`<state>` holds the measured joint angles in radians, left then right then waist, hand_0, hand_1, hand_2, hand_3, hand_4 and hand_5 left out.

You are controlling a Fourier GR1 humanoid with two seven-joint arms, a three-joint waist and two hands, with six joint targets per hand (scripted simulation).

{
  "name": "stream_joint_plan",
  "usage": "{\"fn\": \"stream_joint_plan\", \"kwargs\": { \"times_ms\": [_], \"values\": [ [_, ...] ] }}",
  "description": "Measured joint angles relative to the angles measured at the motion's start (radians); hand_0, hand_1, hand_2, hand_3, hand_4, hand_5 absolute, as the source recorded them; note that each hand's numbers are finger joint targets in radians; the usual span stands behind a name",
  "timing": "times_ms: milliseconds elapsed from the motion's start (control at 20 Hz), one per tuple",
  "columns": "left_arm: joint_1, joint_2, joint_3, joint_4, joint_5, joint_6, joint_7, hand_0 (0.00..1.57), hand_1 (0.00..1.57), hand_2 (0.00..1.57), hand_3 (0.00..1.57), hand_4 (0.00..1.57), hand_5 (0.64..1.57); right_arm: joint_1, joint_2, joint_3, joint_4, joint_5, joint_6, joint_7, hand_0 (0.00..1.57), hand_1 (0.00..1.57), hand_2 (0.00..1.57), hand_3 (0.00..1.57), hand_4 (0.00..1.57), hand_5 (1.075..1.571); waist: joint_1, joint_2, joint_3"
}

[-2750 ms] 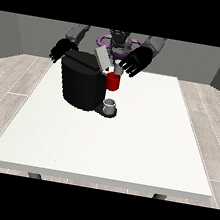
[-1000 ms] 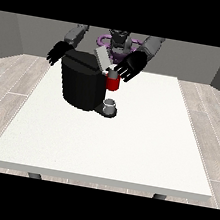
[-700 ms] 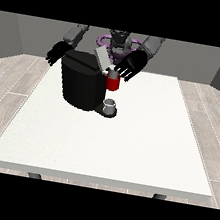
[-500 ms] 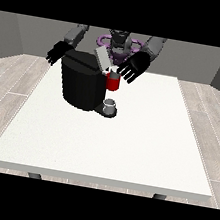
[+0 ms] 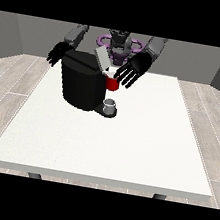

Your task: Insert the coffee pod into the coffee machine and close the lid

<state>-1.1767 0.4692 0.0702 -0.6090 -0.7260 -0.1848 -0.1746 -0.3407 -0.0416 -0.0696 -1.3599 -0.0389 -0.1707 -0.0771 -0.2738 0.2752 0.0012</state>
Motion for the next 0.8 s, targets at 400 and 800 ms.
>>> {"fn": "stream_joint_plan", "kwargs": {
  "times_ms": [400, 800],
  "values": [
    [0.010, -0.010, -0.016, 0.002, -0.024, -0.027, -0.003, 0.00, 0.00, 0.00, 0.00, 0.00, 1.571, 0.011, -0.008, -0.009, 0.019, -0.002, -0.001, 0.008, 0.00, 0.00, 0.00, 0.00, 0.38, 1.571, 0.013, -0.028, -0.0007],
    [0.058, -0.047, -0.019, -0.019, -0.033, -0.022, 0.006, 0.00, 0.00, 0.00, 0.00, 0.00, 1.571, 0.061, 0.004, -0.012, 0.045, -0.005, -0.004, -0.024, 0.00, 0.00, 0.00, 0.00, 0.43, 1.571, 0.043, -0.091, -0.0009]
  ]
}}
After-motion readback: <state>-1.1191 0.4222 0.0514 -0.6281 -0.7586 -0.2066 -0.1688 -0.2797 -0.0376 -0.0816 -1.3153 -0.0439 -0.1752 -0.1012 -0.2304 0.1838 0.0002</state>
